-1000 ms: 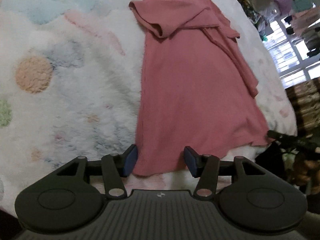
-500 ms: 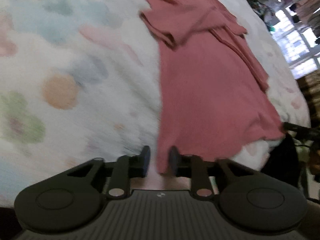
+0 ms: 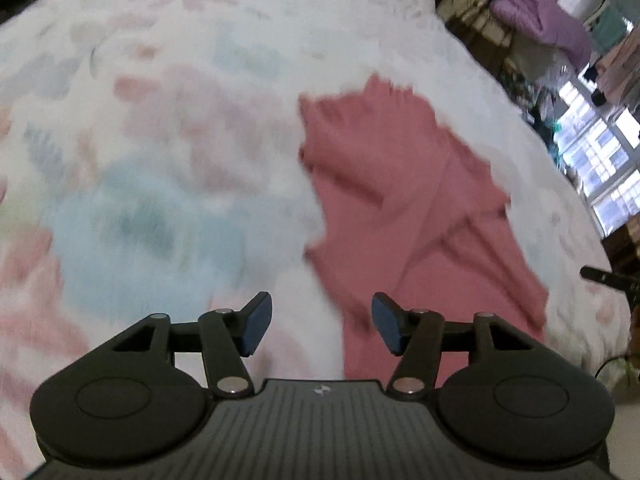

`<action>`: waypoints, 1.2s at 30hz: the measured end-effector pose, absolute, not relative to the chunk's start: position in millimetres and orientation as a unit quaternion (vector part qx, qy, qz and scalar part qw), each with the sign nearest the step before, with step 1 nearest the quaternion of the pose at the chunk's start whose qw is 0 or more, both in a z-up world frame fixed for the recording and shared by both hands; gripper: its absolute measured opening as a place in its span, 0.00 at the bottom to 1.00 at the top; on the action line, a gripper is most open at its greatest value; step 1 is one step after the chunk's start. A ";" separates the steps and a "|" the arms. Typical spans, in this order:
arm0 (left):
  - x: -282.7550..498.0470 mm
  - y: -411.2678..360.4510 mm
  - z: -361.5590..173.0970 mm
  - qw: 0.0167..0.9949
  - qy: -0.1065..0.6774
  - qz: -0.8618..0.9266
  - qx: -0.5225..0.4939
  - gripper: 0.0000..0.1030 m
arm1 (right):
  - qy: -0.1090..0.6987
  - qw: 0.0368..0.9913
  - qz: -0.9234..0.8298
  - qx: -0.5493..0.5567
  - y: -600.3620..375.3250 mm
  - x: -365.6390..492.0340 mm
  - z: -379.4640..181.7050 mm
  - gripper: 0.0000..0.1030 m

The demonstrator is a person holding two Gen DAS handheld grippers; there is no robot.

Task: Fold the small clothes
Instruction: 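Grasp the shirt hem with both grippers and lift it toward the collar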

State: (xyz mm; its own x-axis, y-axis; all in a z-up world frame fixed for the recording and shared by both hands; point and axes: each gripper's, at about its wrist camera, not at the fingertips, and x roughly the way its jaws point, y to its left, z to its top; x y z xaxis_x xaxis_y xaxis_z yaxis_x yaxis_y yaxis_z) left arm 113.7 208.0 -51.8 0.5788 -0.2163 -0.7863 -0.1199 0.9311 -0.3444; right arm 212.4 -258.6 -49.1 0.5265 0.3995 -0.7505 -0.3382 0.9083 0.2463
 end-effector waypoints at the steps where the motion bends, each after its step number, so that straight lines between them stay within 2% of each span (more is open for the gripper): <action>1: 126.5 208.6 -50.1 0.874 0.449 -0.031 -0.182 0.69 | 0.435 0.874 0.216 0.032 -251.7 225.2 -47.6 0.44; 7: 213.0 205.5 -55.4 0.887 0.423 -0.038 -0.182 0.70 | 0.423 0.871 0.248 0.024 -222.5 295.9 -50.6 0.44; 23: 399.0 194.8 -101.6 0.889 0.420 -0.115 -0.141 0.70 | 0.411 0.865 0.288 0.009 -159.8 479.5 -98.7 0.44; 36: 502.2 193.9 -129.4 0.870 0.430 -0.180 -0.160 0.70 | 0.444 0.831 0.326 0.072 -102.3 607.4 -137.5 0.44</action>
State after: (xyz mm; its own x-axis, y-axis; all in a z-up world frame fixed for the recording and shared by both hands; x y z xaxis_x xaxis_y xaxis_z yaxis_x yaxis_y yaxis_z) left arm 502.2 193.9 -129.4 0.5649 -0.4513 -0.6908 0.1752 0.8837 -0.4341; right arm 607.4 -102.3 -137.5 0.3919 0.6065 -0.6917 -0.4786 0.7766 0.4097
